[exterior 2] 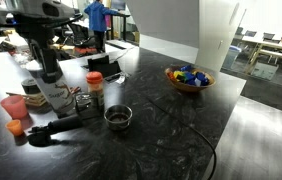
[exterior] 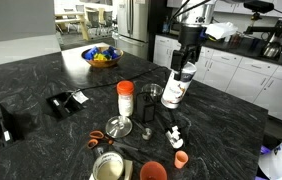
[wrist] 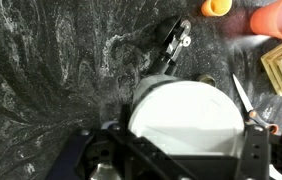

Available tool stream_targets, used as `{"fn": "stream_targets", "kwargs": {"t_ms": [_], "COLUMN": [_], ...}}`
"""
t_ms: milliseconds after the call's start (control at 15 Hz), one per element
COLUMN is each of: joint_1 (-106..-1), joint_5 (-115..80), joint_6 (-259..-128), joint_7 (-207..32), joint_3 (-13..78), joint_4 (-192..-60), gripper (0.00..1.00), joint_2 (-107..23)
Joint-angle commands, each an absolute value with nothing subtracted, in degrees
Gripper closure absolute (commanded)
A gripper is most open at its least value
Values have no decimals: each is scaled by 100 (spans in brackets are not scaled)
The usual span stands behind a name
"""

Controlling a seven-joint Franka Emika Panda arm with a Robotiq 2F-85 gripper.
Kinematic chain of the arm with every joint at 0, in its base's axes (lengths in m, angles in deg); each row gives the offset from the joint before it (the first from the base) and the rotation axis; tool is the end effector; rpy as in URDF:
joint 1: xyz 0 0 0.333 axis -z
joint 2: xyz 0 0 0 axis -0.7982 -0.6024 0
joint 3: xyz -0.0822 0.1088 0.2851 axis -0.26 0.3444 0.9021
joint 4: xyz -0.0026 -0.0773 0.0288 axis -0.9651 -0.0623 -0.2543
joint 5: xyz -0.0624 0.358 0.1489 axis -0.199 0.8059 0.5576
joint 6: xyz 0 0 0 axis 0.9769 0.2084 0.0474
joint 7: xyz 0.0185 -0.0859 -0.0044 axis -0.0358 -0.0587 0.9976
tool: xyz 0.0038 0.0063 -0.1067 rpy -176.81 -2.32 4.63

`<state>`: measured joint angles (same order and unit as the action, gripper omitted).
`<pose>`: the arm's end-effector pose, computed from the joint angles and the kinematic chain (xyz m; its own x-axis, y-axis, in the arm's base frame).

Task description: Move the tin of sugar to the left

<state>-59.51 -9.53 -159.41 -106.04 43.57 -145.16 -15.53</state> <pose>0.4876 0.1337 0.5541 0.9825 -0.1816 -0.0426 -0.1836 -0.9817 -0.0507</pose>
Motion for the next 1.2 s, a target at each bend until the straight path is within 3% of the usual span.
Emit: {"fn": "stream_targets", "kwargs": {"t_ms": [0, 867, 933, 1133], "joint_1": [-6076, -6755, -6741, -6755], "joint_5": [-883, -966, -928, -941], "joint_6": [-15858, -15426, -15679, -15612], "joint_7": [-10141, -9428, -9600, -9567], "joint_3": [4512, 5188, 5196, 5211], "joint_4": [-14344, -14186, -14406, -14353], "gripper": [41, 41, 16, 16], "joint_2": [-1593, -1687, -1647, -1647]}}
